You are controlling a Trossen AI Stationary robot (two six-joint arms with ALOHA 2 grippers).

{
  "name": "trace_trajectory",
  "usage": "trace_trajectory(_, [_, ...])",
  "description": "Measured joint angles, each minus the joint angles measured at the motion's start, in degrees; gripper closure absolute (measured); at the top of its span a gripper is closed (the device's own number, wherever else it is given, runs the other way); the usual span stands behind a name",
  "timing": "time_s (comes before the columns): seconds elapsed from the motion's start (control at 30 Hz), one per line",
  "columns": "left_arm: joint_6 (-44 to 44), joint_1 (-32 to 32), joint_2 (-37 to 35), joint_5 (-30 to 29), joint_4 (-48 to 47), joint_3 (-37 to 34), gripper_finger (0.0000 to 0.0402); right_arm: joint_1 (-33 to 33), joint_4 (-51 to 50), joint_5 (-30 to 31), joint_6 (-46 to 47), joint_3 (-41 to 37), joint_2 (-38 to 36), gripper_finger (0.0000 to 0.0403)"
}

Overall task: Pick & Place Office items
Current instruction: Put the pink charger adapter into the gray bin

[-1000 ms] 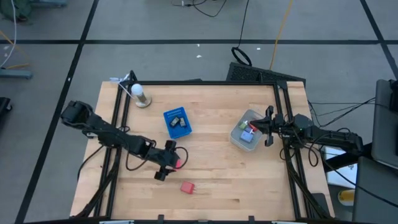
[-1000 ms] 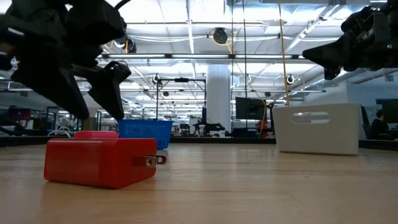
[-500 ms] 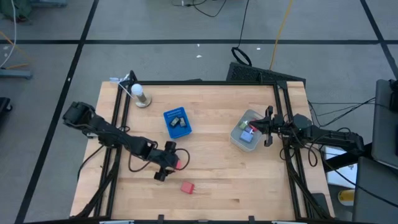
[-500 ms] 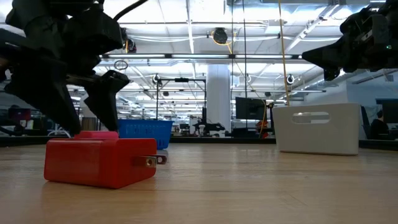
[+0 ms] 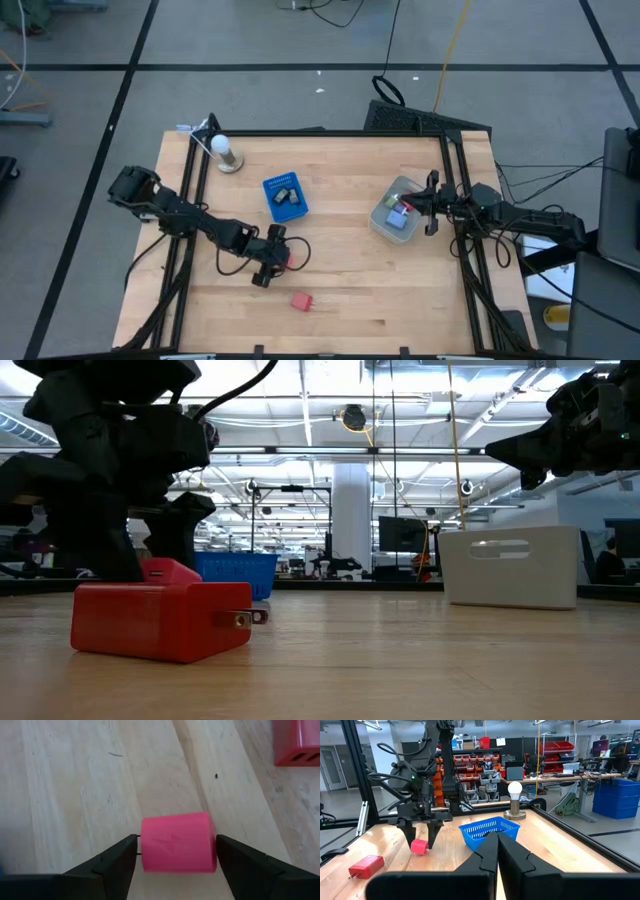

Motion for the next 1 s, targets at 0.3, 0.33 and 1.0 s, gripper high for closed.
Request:
trace_trajectory(0.3, [0.58, 0.20, -0.11, 0.24, 0.15, 0.02, 0.0206, 0.00, 0.02, -0.02, 0.04, 0.00, 0.00, 0.0399])
trace_trajectory(0.33, [0.99, 0.20, -0.11, 0.22, 0.15, 0.02, 0.0215, 0.00, 0.00, -0.01, 0.06, 0.00, 0.00, 0.0399])
trace_trajectory(1.0, [7.65, 0.09, -16.80, -6.25, -4.56, -0.07, 0.0225, 0.00, -0.27, -0.01, 0.15, 0.00, 0.00, 0.0399])
